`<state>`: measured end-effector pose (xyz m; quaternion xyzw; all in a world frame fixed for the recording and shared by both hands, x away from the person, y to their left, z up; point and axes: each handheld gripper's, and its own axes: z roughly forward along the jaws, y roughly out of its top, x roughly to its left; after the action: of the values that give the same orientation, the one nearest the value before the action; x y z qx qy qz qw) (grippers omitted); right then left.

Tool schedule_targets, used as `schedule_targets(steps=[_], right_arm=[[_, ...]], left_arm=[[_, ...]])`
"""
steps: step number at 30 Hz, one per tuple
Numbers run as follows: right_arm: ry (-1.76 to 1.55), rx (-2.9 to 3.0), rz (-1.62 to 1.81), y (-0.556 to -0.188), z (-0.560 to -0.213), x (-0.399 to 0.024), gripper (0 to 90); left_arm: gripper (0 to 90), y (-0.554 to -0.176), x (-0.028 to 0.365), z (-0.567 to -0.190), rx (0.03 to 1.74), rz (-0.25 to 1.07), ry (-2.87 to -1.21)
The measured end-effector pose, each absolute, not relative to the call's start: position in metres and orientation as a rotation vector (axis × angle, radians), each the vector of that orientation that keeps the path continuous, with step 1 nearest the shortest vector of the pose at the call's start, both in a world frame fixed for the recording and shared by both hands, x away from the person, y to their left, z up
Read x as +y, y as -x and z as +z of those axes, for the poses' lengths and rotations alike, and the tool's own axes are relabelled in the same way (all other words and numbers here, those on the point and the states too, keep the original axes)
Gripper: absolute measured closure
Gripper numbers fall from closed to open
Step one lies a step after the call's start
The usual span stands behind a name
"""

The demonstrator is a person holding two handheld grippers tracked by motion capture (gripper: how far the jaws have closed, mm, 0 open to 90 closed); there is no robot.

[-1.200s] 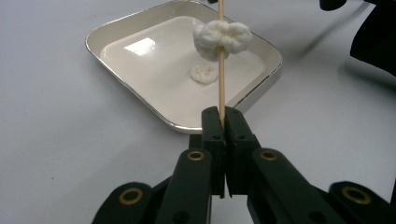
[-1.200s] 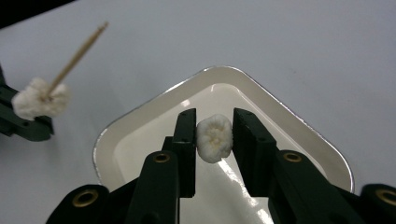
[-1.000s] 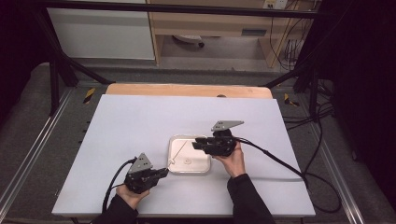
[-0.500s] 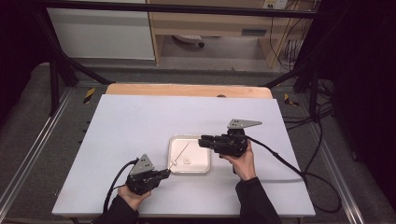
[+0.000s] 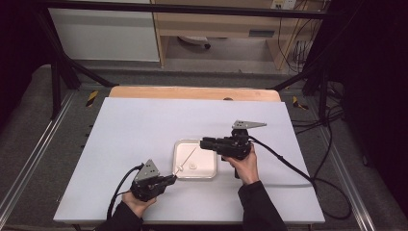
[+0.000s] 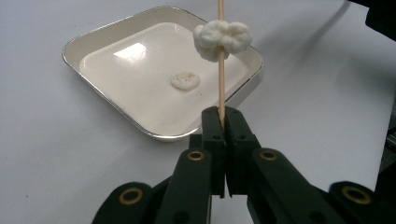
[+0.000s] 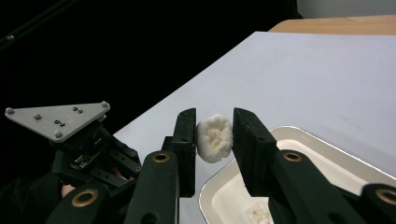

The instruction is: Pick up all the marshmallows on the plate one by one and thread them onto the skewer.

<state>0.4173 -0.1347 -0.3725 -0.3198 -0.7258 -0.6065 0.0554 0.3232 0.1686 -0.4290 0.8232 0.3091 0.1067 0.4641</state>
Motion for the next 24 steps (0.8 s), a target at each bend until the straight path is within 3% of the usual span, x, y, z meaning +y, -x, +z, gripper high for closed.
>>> schedule_targets(steps=[24], right_arm=[[0.958, -2.146, -1.807, -0.421, -0.386, -0.122, 72.6]], left_arm=[[87.9, -0.322, 0.168, -0.430, 0.756, 0.277, -2.019]])
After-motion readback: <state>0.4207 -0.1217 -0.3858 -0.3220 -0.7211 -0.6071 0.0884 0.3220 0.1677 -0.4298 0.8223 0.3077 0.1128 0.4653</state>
